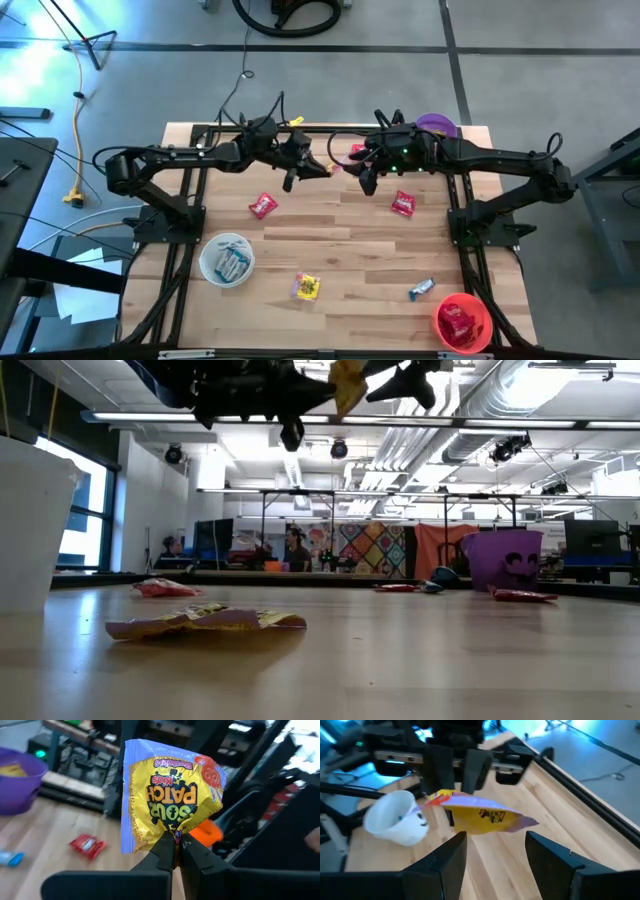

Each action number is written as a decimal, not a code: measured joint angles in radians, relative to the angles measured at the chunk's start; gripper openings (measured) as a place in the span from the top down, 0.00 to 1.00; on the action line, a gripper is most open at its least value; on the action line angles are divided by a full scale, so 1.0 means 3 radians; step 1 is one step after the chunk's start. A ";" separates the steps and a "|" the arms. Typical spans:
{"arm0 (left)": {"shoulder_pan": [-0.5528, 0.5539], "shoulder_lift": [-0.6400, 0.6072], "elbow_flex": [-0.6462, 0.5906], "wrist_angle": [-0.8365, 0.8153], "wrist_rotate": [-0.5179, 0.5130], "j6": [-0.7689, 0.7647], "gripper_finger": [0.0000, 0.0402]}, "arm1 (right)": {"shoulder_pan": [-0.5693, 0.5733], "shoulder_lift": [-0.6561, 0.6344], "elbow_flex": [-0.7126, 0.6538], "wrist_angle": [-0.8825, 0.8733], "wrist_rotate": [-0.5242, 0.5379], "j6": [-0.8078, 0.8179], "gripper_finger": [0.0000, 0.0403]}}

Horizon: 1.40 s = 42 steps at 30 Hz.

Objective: Sort candy
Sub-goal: Put the yellow candy into the purple bin

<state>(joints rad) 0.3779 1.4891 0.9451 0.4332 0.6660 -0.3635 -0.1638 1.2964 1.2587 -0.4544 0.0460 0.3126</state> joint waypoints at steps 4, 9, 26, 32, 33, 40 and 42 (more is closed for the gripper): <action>-0.0017 0.0000 0.0001 0.0140 0.0149 -0.0108 1.00 | -0.0001 0.0000 0.0000 0.0220 -0.0147 -0.0035 0.51; -0.0020 0.0000 0.0002 0.0199 0.0470 -0.0207 1.00 | 0.0001 0.0001 0.0000 0.0439 -0.0185 -0.0300 0.51; -0.0018 -0.0003 0.0004 0.0376 0.0535 -0.0589 0.99 | -0.0049 0.0239 0.0004 0.1017 -0.1120 -0.0495 0.67; 0.0021 -0.0003 0.0004 0.0376 0.0285 -0.0575 0.92 | -0.0119 0.0239 0.0004 0.1031 -0.1142 -0.0460 0.97; 0.0037 -0.0003 0.0004 0.0374 0.0271 -0.0562 0.91 | -0.0125 0.0239 0.0004 0.1031 -0.1142 -0.0460 0.98; 0.0223 -0.0003 0.0004 0.0231 0.0193 -0.0407 0.77 | -0.0295 0.0115 0.0003 0.0923 -0.1116 -0.0389 0.96; 0.0288 -0.0003 0.0003 0.0087 0.0160 -0.0290 0.74 | -0.0380 0.0010 0.0003 0.0809 -0.1019 -0.0453 0.98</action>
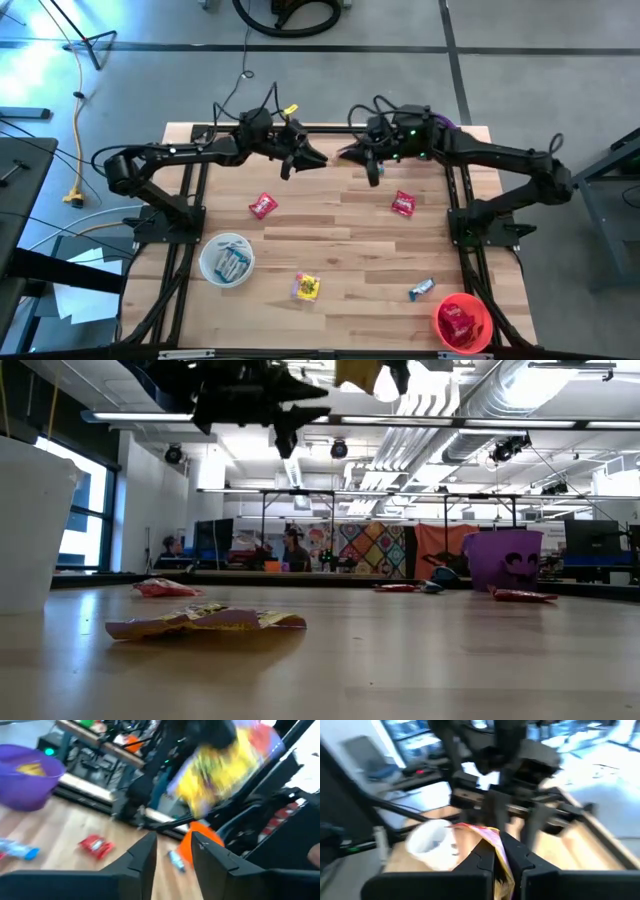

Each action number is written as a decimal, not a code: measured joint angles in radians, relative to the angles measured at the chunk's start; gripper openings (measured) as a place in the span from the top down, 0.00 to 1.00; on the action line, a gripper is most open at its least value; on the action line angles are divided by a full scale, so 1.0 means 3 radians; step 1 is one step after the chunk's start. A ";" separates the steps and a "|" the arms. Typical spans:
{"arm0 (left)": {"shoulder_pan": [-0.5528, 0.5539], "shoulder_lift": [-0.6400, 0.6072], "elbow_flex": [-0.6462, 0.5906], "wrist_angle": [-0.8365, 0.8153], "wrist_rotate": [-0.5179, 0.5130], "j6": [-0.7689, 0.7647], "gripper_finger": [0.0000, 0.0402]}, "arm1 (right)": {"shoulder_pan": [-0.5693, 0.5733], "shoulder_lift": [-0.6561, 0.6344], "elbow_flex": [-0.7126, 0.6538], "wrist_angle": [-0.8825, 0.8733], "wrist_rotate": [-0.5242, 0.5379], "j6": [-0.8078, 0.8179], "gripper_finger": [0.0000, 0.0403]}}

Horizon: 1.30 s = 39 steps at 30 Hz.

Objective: Sort candy
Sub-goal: Put the yellow candy into the purple bin

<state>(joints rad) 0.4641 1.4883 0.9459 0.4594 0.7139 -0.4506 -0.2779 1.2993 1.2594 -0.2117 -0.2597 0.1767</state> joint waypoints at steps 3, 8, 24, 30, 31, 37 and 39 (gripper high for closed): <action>0.0073 0.0000 0.0001 -0.0261 -0.0048 0.0206 0.70 | -0.0182 -0.0187 0.0000 -0.0455 0.0330 -0.0098 0.99; 0.0086 0.0003 0.0000 -0.0605 -0.0232 0.0522 0.69 | -0.0576 -0.0392 0.0000 -0.1763 0.1564 -0.0034 0.99; -0.0029 0.0001 0.0000 -0.0592 -0.0389 0.0639 0.69 | -0.1855 0.0458 -0.0001 -0.2701 0.2772 0.0863 1.00; -0.0031 -0.0014 0.0000 -0.0749 -0.0542 0.0695 0.69 | -0.2196 0.0873 -0.0001 -0.2561 0.2525 0.0633 1.00; -0.0029 -0.0028 0.0000 -0.0825 -0.0602 0.0743 0.69 | -0.2229 0.0919 -0.0002 -0.2543 0.2488 0.0610 1.00; -0.0028 -0.0186 0.0000 -0.1305 -0.0863 0.1048 0.69 | -0.2387 0.1015 -0.0003 -0.2633 0.2241 0.0530 0.90; -0.0028 -0.0230 0.0000 -0.1482 -0.0962 0.1169 0.69 | -0.2425 0.1007 -0.0003 -0.2698 0.2228 0.0549 0.81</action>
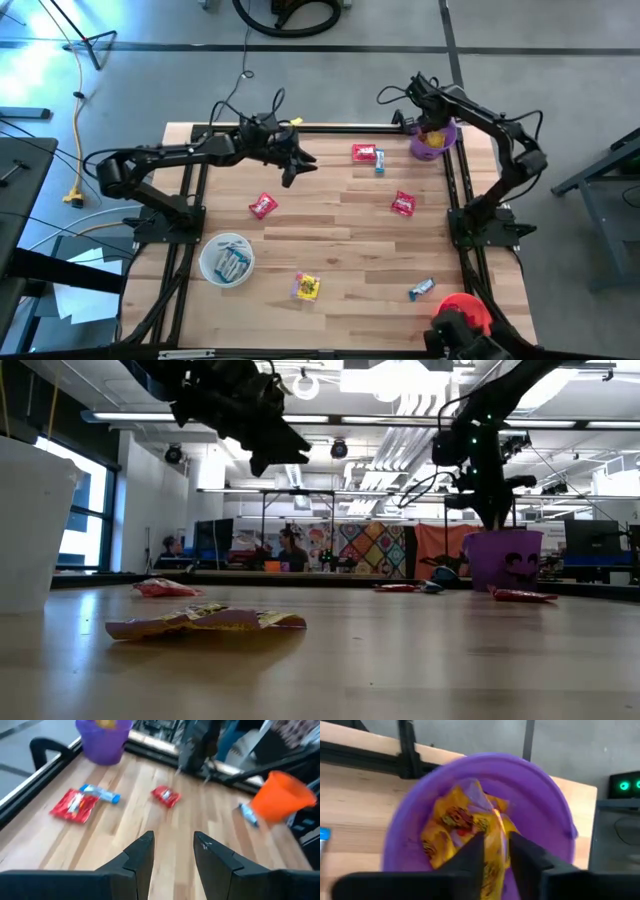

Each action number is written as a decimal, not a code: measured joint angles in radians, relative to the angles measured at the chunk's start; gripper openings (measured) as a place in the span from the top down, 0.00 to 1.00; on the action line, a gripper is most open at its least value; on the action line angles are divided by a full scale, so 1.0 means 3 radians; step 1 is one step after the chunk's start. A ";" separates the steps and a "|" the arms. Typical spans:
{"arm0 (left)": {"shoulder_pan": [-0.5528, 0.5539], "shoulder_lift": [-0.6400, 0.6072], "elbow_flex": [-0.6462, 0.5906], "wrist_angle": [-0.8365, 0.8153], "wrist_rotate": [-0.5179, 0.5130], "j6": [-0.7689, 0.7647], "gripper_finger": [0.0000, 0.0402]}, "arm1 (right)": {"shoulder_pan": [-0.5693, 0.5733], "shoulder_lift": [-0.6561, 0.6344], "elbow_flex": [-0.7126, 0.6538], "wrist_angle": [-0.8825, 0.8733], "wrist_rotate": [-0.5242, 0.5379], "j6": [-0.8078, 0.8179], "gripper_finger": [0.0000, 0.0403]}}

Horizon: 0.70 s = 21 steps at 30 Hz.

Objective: Sort candy
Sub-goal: Put the yellow candy into the purple bin, then put the red candy into the orange bin

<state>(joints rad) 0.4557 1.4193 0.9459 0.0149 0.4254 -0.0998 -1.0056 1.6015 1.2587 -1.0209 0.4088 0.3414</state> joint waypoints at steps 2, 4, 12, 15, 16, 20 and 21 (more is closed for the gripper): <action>0.0000 -0.0017 -0.0044 -0.0049 -0.0054 0.0041 0.69 | -0.0017 -0.0031 0.0011 -0.0090 -0.0026 -0.0002 0.70; 0.0008 -0.0041 -0.0187 0.0006 -0.0058 0.0000 0.70 | -0.0013 -0.0077 0.0078 -0.0216 -0.0097 -0.0023 0.60; 0.0006 -0.0126 -0.0758 0.0501 -0.0097 -0.0369 0.72 | 0.0619 -0.0629 0.0229 -0.0472 -0.0712 0.0257 0.44; 0.0006 -0.0159 -0.0822 0.0564 -0.0104 -0.0415 0.72 | 0.1158 -0.0730 0.0212 -0.0709 -0.0827 0.0711 0.45; 0.0006 -0.0160 -0.0823 0.0568 -0.0125 -0.0416 0.72 | 0.1352 -0.0755 0.0152 -0.0712 -0.0841 0.0881 0.45; 0.0006 -0.0160 -0.0823 0.0630 -0.0186 -0.0392 0.73 | 0.2006 -0.0779 -0.0333 -0.0608 -0.0964 0.1704 0.45; 0.0006 -0.0160 -0.0823 0.0657 -0.0208 -0.0387 0.73 | 0.2119 -0.0779 -0.0490 -0.0540 -0.0979 0.1913 0.45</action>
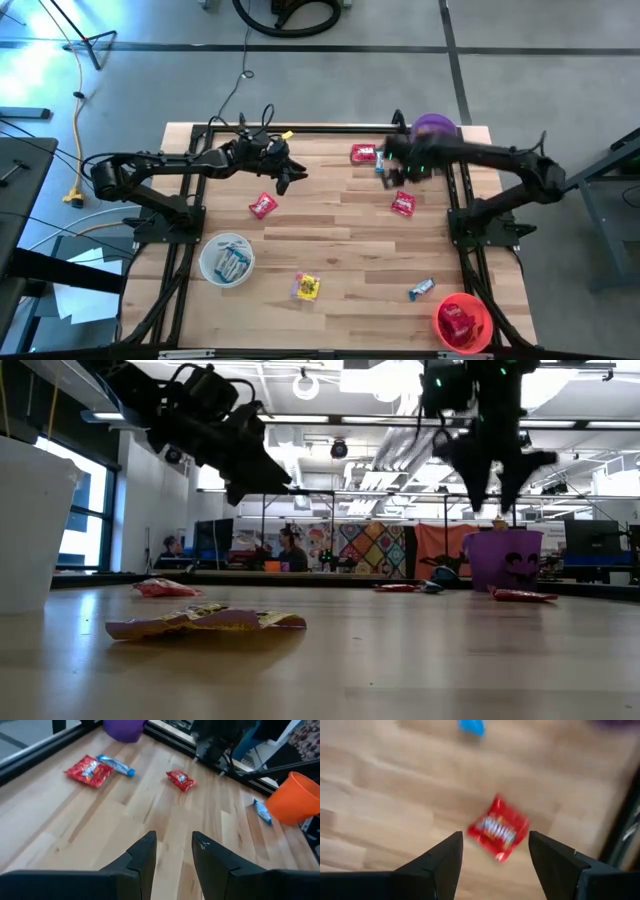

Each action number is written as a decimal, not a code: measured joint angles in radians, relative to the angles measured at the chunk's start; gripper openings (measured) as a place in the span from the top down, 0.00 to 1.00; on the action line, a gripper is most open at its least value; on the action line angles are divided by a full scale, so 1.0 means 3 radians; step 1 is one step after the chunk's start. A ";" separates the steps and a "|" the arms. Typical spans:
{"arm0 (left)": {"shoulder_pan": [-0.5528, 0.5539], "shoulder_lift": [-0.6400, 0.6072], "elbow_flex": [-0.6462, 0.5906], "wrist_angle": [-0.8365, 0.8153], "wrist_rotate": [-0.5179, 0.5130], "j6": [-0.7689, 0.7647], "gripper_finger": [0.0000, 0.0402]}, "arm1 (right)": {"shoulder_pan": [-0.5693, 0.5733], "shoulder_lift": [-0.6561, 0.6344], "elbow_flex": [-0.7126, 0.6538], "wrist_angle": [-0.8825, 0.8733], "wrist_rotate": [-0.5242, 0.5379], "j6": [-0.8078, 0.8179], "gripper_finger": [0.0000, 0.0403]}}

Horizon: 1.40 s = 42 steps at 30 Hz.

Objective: Sort candy
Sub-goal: Put the red candy into the orange bin

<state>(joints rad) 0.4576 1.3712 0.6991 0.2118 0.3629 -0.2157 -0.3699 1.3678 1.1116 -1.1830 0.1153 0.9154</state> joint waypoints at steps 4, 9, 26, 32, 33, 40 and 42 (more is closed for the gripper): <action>0.0000 0.0000 0.0000 0.0102 -0.0034 -0.0027 0.73 | 0.0234 0.0003 -0.0672 0.0606 -0.0266 0.0586 0.45; 0.0000 0.0000 0.0000 0.0149 -0.0034 -0.0027 0.73 | 0.0276 0.0003 -0.1291 0.1318 -0.0172 0.1189 0.45; -0.0001 0.0000 0.0000 0.0142 -0.0035 -0.0229 0.73 | 0.0274 0.0005 -0.1877 0.2241 0.0255 0.1370 0.59; -0.0001 0.0000 0.0000 0.0141 -0.0035 -0.0239 0.73 | 0.0274 0.0004 -0.1830 0.2259 0.0304 0.1204 0.87; -0.0001 0.0000 0.0000 0.0141 -0.0035 -0.0239 0.73 | 0.0274 -0.0001 -0.1829 0.2258 0.0298 0.1193 0.92; -0.0001 0.0000 0.0000 0.0139 -0.0052 -0.0260 0.73 | 0.0309 -0.0145 -0.1434 0.1784 0.0031 0.0793 0.92; -0.0001 0.0000 0.0000 0.0139 -0.0057 -0.0238 0.73 | 0.0365 -0.0234 -0.1219 0.1595 -0.0039 0.0613 0.91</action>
<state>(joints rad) 0.4572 1.3712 0.6991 0.2535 0.3458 -0.2871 -0.2604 1.2975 0.7460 -0.7046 0.1035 1.0992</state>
